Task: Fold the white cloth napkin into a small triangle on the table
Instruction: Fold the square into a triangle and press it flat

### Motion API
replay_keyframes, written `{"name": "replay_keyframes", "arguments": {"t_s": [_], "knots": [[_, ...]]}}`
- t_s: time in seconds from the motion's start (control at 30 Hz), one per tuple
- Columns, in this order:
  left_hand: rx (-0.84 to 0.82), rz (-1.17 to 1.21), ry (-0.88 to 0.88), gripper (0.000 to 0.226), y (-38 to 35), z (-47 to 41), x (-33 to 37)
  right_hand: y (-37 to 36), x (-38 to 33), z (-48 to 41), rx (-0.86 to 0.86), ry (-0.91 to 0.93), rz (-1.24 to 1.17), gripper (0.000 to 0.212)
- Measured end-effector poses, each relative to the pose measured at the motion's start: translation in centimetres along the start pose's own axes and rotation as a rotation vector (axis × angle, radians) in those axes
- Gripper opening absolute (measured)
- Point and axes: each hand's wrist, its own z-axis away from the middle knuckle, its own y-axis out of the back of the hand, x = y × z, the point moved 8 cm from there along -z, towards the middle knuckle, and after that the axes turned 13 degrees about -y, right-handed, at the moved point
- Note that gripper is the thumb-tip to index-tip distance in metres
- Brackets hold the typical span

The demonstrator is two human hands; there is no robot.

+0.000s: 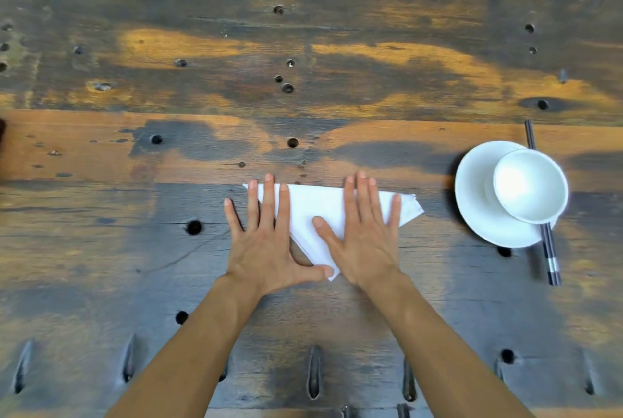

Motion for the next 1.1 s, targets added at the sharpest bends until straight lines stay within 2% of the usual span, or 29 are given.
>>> {"name": "replay_keyframes", "arguments": {"t_s": [0.2, 0.47, 0.63, 0.73, 0.83, 0.93, 1.1], "knots": [[-0.043, 0.002, 0.015, 0.163, 0.4, -0.1, 0.2, 1.1, 5.8, -0.4, 0.022, -0.129, 0.016, 0.087], [-0.088, -0.013, 0.027, 0.164, 0.4, -0.1, 0.2, 0.9, 5.8, -0.4, 0.003, -0.137, 0.031, 0.088], [-0.11, -0.013, 0.043, 0.163, 0.4, 0.0, 0.1, 1.7, 3.9, -0.4, 0.056, -0.188, 0.05, 0.09], [-0.135, -0.006, 0.046, 0.161, 0.3, -0.1, 0.2, 2.1, -1.8, 0.4, 0.046, -0.007, -0.076, 0.082], [-0.151, 0.001, 0.041, 0.141, 0.2, 0.0, 0.2, 0.7, -8.6, 1.5, -0.067, 0.168, -0.131, 0.073], [-0.14, -0.055, 0.02, 0.127, 0.2, 0.1, 0.0, -0.6, -10.4, 1.6, -0.142, 0.144, -0.123, 0.068], [-0.145, 0.023, 0.021, 0.138, 0.2, 0.0, 0.2, -1.1, -8.9, 1.6, -0.163, 0.153, -0.044, 0.074]]}}
